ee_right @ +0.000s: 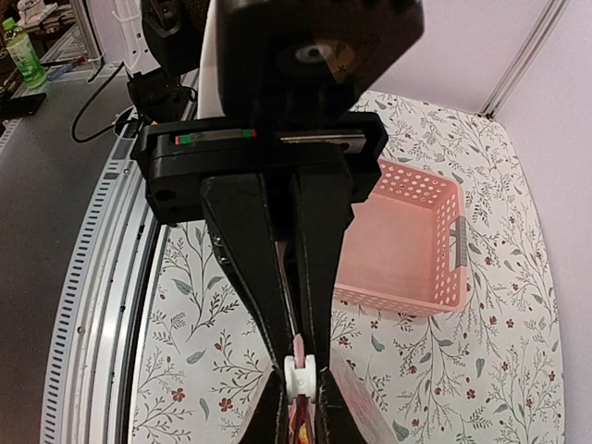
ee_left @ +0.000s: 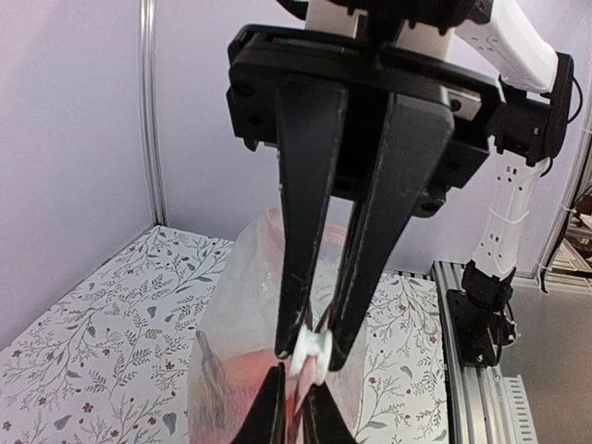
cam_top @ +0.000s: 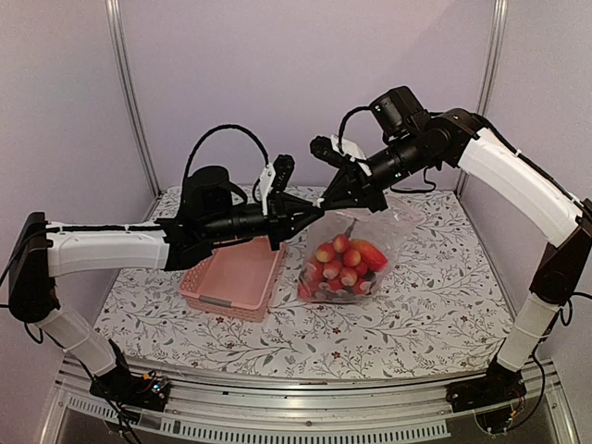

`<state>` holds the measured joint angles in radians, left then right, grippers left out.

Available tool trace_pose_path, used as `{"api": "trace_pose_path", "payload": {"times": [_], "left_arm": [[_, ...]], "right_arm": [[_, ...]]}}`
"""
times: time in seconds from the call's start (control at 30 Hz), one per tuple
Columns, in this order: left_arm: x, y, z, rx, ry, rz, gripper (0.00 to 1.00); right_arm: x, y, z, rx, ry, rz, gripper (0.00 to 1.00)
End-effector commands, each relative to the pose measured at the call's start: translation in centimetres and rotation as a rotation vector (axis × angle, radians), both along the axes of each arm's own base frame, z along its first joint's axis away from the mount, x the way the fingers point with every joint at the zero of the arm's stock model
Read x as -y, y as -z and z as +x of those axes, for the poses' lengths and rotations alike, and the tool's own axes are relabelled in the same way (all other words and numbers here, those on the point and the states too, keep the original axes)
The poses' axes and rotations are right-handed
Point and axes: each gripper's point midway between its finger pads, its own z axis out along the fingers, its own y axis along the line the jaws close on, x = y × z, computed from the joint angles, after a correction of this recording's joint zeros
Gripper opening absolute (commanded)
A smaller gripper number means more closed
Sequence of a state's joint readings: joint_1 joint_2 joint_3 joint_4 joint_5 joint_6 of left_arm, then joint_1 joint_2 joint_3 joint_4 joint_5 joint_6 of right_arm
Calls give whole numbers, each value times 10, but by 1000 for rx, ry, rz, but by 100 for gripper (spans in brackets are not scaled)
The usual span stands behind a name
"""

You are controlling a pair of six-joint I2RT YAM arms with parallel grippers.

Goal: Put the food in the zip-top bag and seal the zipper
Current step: Pass from the left arm to the right, then hold the zipper from the zipper food storage bag, then zip the zipper on the zipper food storage bag.

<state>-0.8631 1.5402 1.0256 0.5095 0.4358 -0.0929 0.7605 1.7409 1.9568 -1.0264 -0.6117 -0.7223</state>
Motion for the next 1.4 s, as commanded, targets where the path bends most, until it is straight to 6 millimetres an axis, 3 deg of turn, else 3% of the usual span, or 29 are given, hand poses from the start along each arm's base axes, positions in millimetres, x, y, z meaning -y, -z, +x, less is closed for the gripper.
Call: {"api": "trace_pose_path", "payload": {"times": [0.0, 0.33, 0.63, 1.37], "left_arm": [[-8, -21, 0, 48, -23, -38, 4], [-17, -20, 3, 59, -66, -40, 0], [-33, -20, 10, 71, -113, -35, 0], [-48, -6, 23, 42, -154, -31, 0]], "right_arm": [[-4, 4, -1, -11, -11, -14, 3], [5, 12, 9, 14, 34, -64, 1], [30, 24, 22, -24, 77, -116, 1], [139, 59, 43, -88, 297, -192, 1]]}}
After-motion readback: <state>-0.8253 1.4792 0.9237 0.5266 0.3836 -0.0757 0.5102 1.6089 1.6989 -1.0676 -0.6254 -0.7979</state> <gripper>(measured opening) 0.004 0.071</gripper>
